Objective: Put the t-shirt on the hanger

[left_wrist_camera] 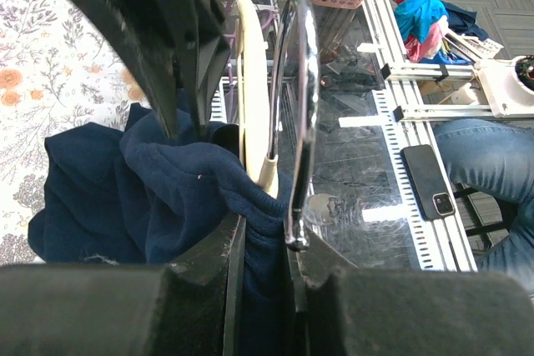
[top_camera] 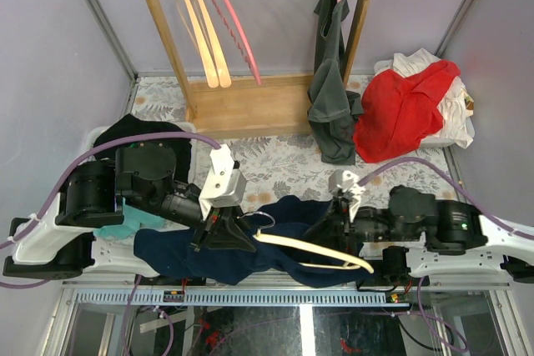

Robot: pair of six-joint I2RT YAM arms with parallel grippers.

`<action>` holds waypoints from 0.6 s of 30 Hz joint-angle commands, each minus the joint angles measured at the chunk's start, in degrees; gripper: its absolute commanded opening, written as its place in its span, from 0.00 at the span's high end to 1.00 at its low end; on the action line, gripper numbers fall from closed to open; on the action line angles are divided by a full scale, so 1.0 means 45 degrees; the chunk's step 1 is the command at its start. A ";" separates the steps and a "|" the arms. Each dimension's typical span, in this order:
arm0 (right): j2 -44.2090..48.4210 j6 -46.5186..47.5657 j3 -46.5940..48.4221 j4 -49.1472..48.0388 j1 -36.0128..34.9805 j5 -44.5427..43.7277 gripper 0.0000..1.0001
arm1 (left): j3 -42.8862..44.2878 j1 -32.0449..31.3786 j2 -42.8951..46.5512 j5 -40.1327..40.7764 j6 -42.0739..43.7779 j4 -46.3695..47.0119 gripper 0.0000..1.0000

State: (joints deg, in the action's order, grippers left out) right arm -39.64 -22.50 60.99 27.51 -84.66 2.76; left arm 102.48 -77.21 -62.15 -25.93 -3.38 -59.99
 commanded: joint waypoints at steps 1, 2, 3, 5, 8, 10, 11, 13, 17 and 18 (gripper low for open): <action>-0.0158 -0.0572 -0.0681 -0.1568 -0.0070 -0.0064 0.65 | -0.0039 -0.0029 0.0381 -0.0904 -0.0036 0.1222 1.00; -0.0130 -0.0628 -0.0785 -0.1698 -0.0072 -0.0360 0.64 | -0.0107 -0.0030 0.0453 -0.0927 -0.0058 0.1258 1.00; -0.0077 -0.0667 -0.0888 -0.1808 -0.0073 -0.0575 0.62 | -0.0179 -0.0032 0.0547 -0.0974 -0.0092 0.1333 1.00; 0.0019 -0.0745 -0.1105 -0.2018 -0.0073 -0.1026 0.61 | -0.0301 -0.0040 0.0647 -0.1024 -0.0118 0.1412 1.00; 0.0062 -0.0834 -0.1358 -0.2480 -0.0058 -0.1224 0.55 | -0.0421 -0.0028 0.0722 -0.1032 -0.0119 0.1483 1.00; -0.0092 -0.0858 -0.1412 -0.2645 -0.0073 -0.1168 0.53 | -0.0472 -0.0028 0.0729 -0.1049 -0.0111 0.1522 1.00; -0.0183 -0.0847 -0.1433 -0.2725 -0.0073 -0.1111 0.51 | -0.0490 -0.0030 0.0726 -0.1038 -0.0092 0.1549 1.00; -0.0406 -0.0869 -0.1477 -0.2917 -0.0053 -0.0924 0.48 | -0.0483 -0.0025 0.0712 -0.1088 -0.0071 0.1606 1.00; -0.0753 -0.0897 -0.1554 -0.3166 -0.0051 -0.0740 0.44 | -0.0500 -0.0025 0.0683 -0.1070 -0.0031 0.1677 1.00; -0.0805 -0.0915 -0.1607 -0.3217 -0.0038 -0.0679 0.43 | -0.0511 -0.0019 0.0693 -0.1073 -0.0038 0.1688 1.00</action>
State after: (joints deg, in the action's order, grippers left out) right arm -41.91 -25.98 54.41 18.04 -84.66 -0.82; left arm 100.14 -77.21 -59.81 -28.36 -3.33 -58.67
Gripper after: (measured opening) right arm 0.555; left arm 0.140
